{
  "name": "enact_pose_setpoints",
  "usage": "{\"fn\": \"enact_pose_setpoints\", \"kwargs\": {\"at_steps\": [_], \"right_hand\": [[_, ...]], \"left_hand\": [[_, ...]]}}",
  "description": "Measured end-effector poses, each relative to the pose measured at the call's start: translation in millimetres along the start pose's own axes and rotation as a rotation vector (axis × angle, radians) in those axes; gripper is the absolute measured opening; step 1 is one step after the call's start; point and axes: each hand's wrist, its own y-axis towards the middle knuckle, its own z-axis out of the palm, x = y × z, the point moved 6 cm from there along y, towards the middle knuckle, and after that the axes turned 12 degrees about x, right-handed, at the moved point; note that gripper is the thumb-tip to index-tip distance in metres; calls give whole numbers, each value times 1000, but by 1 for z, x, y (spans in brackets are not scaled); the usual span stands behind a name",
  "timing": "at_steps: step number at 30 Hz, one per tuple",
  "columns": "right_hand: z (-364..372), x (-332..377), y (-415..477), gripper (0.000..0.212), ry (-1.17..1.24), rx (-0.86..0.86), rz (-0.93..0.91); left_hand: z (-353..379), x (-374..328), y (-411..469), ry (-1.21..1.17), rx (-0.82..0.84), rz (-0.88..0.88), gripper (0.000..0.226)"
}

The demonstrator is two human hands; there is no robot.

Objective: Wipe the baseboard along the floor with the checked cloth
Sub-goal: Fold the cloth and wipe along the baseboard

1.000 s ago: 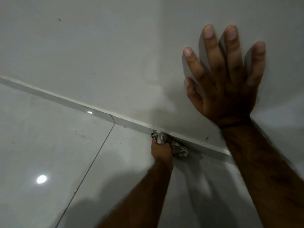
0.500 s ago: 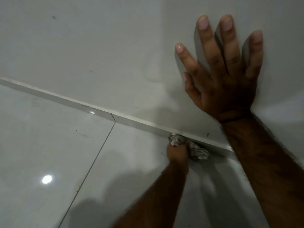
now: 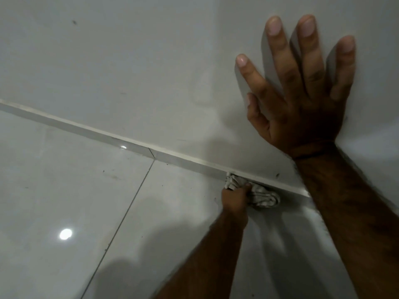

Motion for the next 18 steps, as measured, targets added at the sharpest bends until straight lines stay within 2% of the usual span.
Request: {"fn": "enact_pose_setpoints", "kwargs": {"at_steps": [3, 6, 9, 11, 13, 14, 16, 18], "right_hand": [[0, -1, 0, 66, -7, -1, -6], [0, -2, 0, 66, 14, 8, 4], [-1, -2, 1, 68, 9, 14, 6], [0, -1, 1, 68, 4, 12, 4], [-1, 1, 1, 67, 2, 8, 5], [-1, 1, 2, 67, 2, 11, 6], [-1, 1, 2, 68, 5, 20, 10], [0, 1, 1, 69, -5, 27, 17]], "left_hand": [[-6, -9, 3, 11, -11, 4, 20], [-46, -63, 11, -49, -97, 92, 10], [-101, -130, 26, -170, -179, 177, 20], [-129, -169, 33, -217, -271, 280, 10], [-143, -181, 37, -244, -387, 365, 21], [-136, -174, 36, -259, -361, 365, 11], [-109, -135, 30, -205, -244, 269, 27], [-76, -82, 26, -161, -68, 175, 19]]}}
